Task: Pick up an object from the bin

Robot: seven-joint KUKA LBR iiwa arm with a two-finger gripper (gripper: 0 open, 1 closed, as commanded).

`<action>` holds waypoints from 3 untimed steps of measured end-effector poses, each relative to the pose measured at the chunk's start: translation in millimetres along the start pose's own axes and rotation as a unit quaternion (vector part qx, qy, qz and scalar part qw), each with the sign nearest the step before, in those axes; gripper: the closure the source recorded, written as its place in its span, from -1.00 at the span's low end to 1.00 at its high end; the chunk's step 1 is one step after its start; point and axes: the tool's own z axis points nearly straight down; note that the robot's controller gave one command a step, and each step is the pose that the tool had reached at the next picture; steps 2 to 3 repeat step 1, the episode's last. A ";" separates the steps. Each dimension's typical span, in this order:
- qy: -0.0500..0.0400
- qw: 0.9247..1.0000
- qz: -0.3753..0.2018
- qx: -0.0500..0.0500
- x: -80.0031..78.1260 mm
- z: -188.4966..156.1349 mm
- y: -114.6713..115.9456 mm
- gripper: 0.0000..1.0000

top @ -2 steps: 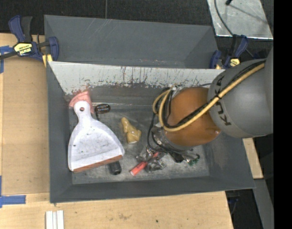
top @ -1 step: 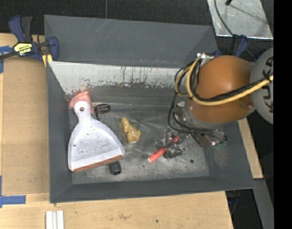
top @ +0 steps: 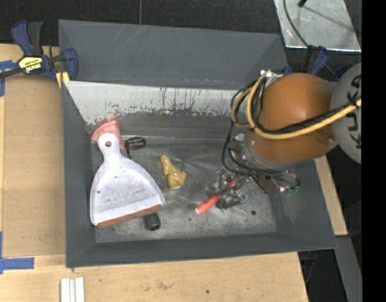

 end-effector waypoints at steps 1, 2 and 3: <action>0.002 0.999 -0.042 -0.001 6.5 -43.1 -1.2 1.00; 0.002 0.999 -0.042 -0.001 6.5 -43.1 -1.2 1.00; 0.002 0.999 -0.042 -0.001 6.5 -43.1 -1.2 1.00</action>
Offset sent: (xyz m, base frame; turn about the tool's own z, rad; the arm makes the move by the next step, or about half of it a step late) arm 0.0187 0.0008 0.1018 -0.4439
